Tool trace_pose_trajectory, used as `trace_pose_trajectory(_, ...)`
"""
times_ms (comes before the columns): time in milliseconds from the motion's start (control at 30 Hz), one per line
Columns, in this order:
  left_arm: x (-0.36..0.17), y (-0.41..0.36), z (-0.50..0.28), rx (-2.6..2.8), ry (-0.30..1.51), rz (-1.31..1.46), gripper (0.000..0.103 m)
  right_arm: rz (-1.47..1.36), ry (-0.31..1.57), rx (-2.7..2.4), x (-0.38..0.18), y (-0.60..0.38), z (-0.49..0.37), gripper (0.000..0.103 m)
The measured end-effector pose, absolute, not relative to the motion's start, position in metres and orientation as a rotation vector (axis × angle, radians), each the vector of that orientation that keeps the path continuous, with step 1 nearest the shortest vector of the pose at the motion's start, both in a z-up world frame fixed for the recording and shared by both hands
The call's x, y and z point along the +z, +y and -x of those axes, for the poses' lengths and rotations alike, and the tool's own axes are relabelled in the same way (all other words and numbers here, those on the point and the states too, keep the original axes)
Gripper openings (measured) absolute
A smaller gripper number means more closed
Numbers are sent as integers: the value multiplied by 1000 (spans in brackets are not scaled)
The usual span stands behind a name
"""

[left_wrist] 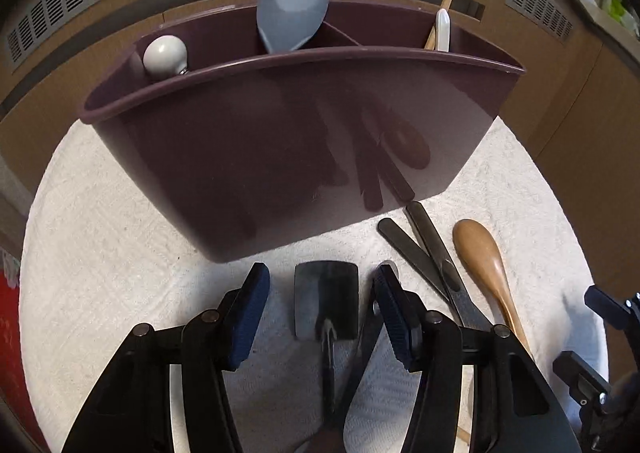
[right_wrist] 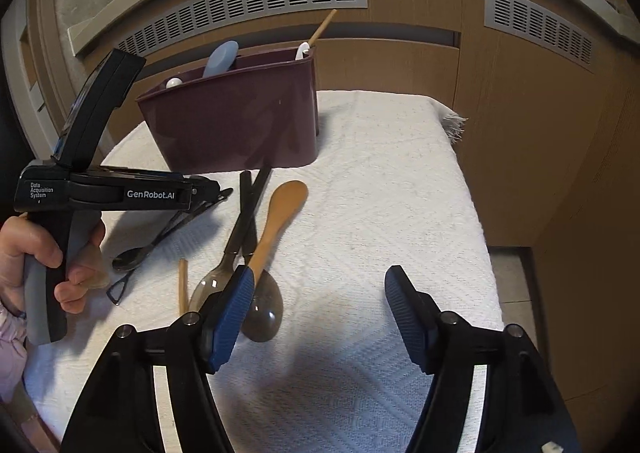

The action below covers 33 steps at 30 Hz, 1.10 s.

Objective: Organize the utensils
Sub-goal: 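Grasp the wooden spoon with right while left grasps the slotted metal spatula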

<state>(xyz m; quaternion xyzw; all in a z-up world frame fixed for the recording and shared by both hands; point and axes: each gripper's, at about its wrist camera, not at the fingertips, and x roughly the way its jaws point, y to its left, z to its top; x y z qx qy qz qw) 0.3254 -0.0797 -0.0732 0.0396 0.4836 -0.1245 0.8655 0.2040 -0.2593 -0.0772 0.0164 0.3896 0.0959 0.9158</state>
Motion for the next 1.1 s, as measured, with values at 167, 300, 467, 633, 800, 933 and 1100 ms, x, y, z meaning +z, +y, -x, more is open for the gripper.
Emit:
trace_pose_trajectory(167, -68, -66, -304, -274, 973, -82, 33, 11, 801, 161, -78, -256, -207, 88)
trace_pose_trajectory(300, -58, -41, -273, -253, 904, -31, 33, 91, 769, 157, -64, -246, -215, 103)
trace_pose_trajectory(467, -42, -13, -241, -242, 824, 62, 33, 119, 777, 195, -53, -228, -245, 103)
trace_pose_trajectory(633, -20, -2, -216, -242, 719, 66, 33, 123, 877, 220, -69, -207, -282, 62)
trace_pose_trajectory(800, -9, 7, -212, -263, 690, 114, 33, 55, 969, 205, -90, -205, -307, 60)
trace_pose_trajectory(933, -2, 13, -208, -256, 668, 134, 33, 12, 982, 259, -88, -205, -305, 25)
trace_pose_trajectory(1100, 13, 15, -194, -258, 625, 133, 33, 14, 893, 258, -61, -212, -273, 19)
